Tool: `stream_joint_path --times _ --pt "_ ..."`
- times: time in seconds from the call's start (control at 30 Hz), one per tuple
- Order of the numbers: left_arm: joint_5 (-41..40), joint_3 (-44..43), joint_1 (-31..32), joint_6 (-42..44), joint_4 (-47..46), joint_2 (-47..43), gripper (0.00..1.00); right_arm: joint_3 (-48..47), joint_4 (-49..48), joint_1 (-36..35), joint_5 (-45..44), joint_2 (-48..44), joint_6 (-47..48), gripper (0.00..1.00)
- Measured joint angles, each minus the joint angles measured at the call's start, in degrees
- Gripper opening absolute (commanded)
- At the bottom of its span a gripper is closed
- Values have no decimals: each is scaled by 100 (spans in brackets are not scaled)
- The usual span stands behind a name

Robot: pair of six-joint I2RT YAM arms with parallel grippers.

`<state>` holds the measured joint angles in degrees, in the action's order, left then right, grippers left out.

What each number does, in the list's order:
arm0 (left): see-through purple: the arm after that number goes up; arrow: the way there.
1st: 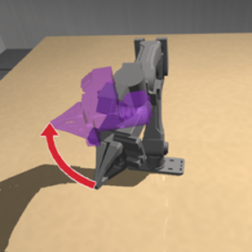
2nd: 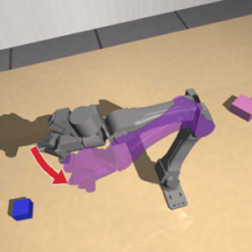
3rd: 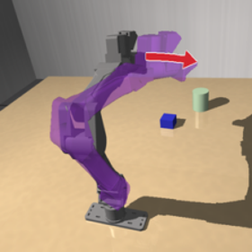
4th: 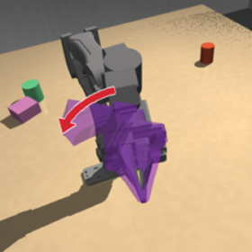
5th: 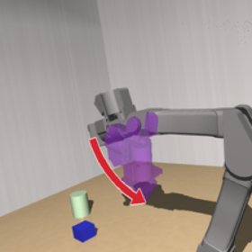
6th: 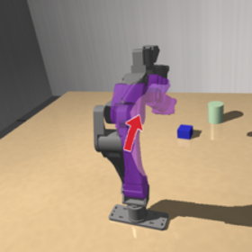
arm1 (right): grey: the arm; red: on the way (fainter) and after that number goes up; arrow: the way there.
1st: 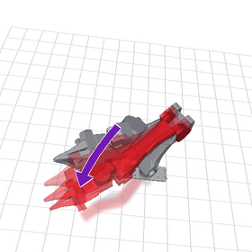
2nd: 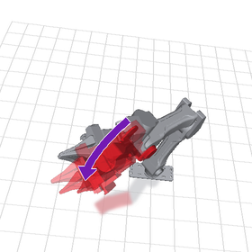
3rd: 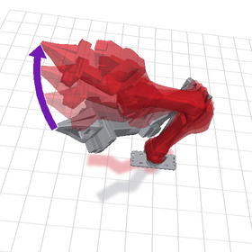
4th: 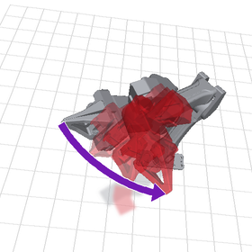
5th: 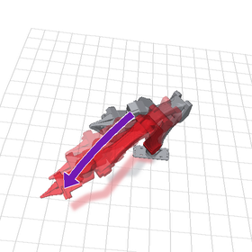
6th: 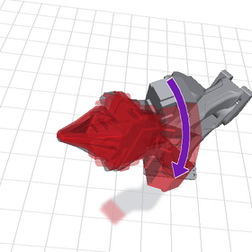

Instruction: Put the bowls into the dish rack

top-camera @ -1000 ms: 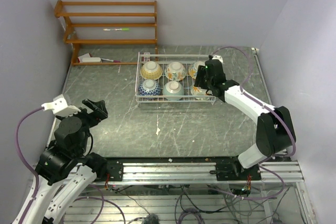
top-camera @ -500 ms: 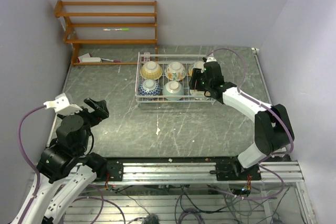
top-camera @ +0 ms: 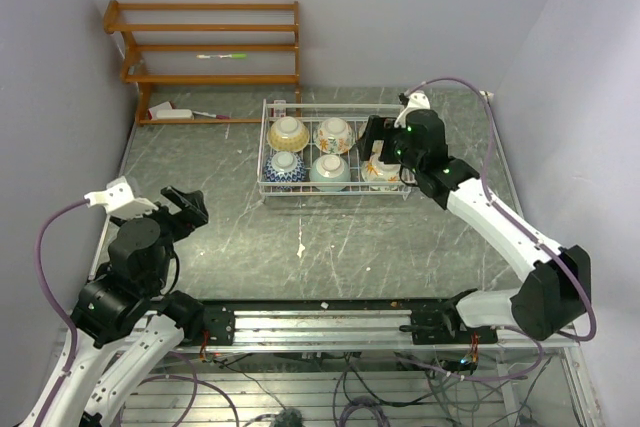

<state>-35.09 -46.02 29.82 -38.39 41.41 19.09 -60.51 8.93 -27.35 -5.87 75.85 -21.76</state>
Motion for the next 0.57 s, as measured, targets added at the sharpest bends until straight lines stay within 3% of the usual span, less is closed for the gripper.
stream_joint_path --times 0.33,0.57 --pt "74 0 0 9 -2 149 96 -166 859 -229 7 -448 153 100" --pt "83 0 0 42 -2 267 96 -63 957 -227 -15 -1034 297 100"
